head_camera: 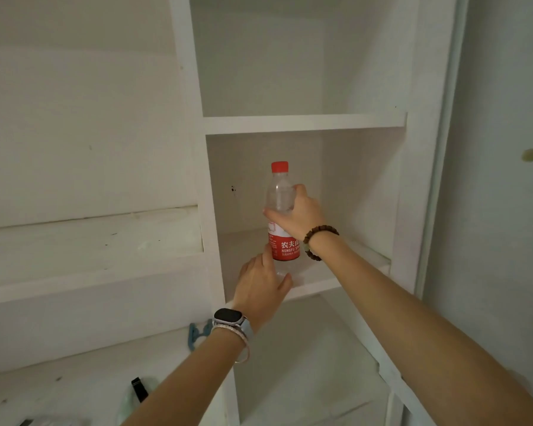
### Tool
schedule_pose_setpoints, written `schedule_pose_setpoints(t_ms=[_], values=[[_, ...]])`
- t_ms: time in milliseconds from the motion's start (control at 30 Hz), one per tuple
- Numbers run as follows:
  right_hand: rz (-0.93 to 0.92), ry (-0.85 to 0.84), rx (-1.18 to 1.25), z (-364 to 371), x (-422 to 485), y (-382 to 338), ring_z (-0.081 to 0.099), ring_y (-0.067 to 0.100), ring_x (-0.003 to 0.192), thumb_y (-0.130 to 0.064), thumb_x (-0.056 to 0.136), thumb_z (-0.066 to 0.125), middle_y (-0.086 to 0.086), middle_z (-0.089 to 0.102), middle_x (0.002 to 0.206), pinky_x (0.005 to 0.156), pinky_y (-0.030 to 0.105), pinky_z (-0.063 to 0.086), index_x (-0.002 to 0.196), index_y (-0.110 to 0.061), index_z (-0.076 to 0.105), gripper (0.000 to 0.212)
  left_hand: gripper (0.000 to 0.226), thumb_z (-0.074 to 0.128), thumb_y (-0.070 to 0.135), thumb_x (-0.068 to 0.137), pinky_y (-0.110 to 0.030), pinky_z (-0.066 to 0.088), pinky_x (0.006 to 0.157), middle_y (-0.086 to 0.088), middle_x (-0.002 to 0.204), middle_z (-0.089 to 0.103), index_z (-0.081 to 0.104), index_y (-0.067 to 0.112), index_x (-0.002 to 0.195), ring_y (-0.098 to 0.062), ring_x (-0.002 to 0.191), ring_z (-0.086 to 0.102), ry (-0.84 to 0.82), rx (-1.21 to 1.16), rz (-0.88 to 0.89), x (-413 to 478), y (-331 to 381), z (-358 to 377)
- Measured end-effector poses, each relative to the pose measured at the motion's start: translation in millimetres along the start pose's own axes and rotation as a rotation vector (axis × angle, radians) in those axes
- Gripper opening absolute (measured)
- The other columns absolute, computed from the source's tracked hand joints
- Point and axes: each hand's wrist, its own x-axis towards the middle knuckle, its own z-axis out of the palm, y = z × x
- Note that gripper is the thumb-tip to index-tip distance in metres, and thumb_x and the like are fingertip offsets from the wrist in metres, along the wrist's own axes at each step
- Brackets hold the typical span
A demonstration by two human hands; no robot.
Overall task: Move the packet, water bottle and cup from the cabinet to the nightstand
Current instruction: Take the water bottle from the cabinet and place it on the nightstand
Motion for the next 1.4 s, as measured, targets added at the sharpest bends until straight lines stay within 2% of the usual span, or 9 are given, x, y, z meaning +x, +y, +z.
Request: schedule_pose_setpoints(t_ms=[200,467,600,733,800,1000,1100,1267,1400], values=[[-0.011,0.041,-0.03,2,2,-2,0.067,0.019,0.08,-0.061,0.061,0.07,-0.001,0.065,0.094,0.068,0.039,0.06,0.112,-0.021,0.048,0.069,0.068,0.056,0.034,0.088,-0.037,0.047,0.094,-0.01,0.126,0.056,0.025,0.008,0.143,-0.023,0.11,0.055,-0.01,-0.098,0.01,0,-3,1],[-0.059,0.111,0.013,-5,-9,-5,0.067,0.015,0.078,-0.051,0.068,0.077,-0.005,0.064,0.09,0.066,0.033,0.06,0.112,-0.018,0.054,0.06,0.065,0.053,0.034,0.091,-0.032,0.046,0.094,-0.009,0.124,0.056,0.025,0.011,0.144,-0.023,0.109,0.055,-0.03,-0.096,0.058,-9,3,-12],[-0.1,0.107,0.04,-17,-22,-13,0.065,0.015,0.081,-0.054,0.07,0.077,-0.006,0.061,0.093,0.067,0.028,0.057,0.117,-0.017,0.053,0.065,0.068,0.052,0.034,0.093,-0.031,0.046,0.097,-0.008,0.133,0.052,0.017,0.014,0.148,-0.022,0.114,0.054,-0.029,-0.113,0.065,-23,11,-23],[-0.136,0.058,0.071,-30,-43,-20,0.065,0.018,0.086,-0.056,0.07,0.077,-0.005,0.06,0.098,0.072,0.031,0.057,0.118,-0.019,0.05,0.067,0.068,0.052,0.031,0.094,-0.028,0.038,0.1,-0.009,0.142,0.044,0.016,0.013,0.149,-0.022,0.123,0.048,-0.039,-0.134,0.049,-45,26,-35],[-0.152,0.041,0.089,-36,-55,-24,0.064,0.017,0.086,-0.056,0.071,0.076,-0.006,0.059,0.098,0.071,0.029,0.055,0.118,-0.018,0.05,0.067,0.069,0.052,0.031,0.094,-0.031,0.039,0.102,-0.009,0.145,0.041,0.014,0.013,0.15,-0.023,0.125,0.047,-0.041,-0.12,0.031,-59,32,-40],[-0.219,-0.055,0.166,-41,-94,-35,0.062,0.015,0.085,-0.054,0.072,0.076,0.001,0.064,0.111,0.069,0.026,0.054,0.122,-0.016,0.05,0.068,0.072,0.054,0.021,0.092,-0.031,0.036,0.105,-0.006,0.145,0.042,0.012,0.018,0.15,-0.021,0.126,0.046,-0.048,-0.085,-0.033,-114,49,-65],[-0.253,-0.109,0.211,-35,-117,-41,0.063,0.015,0.084,-0.054,0.072,0.076,0.0,0.065,0.108,0.07,0.027,0.056,0.121,-0.016,0.05,0.067,0.077,0.053,0.016,0.091,-0.033,0.036,0.107,-0.006,0.147,0.038,0.006,0.018,0.151,-0.022,0.128,0.042,-0.048,-0.031,-0.084,-151,56,-76],[-0.293,-0.208,0.32,-12,-162,-62,0.067,0.016,0.085,-0.052,0.072,0.075,0.002,0.068,0.097,0.07,0.028,0.056,0.118,-0.016,0.051,0.064,0.075,0.053,0.018,0.092,-0.02,0.031,0.105,-0.001,0.151,0.031,0.006,0.02,0.151,-0.015,0.127,0.042,0.004,0.016,-0.2,-214,63,-97],[-0.342,-0.318,0.423,14,-200,-89,0.068,0.013,0.087,-0.058,0.068,0.074,0.001,0.07,0.096,0.077,0.032,0.058,0.118,-0.021,0.053,0.065,0.071,0.051,0.021,0.093,-0.031,0.036,0.11,0.001,0.151,0.031,0.009,0.023,0.15,-0.014,0.131,0.039,0.052,0.068,-0.311,-261,64,-125]])
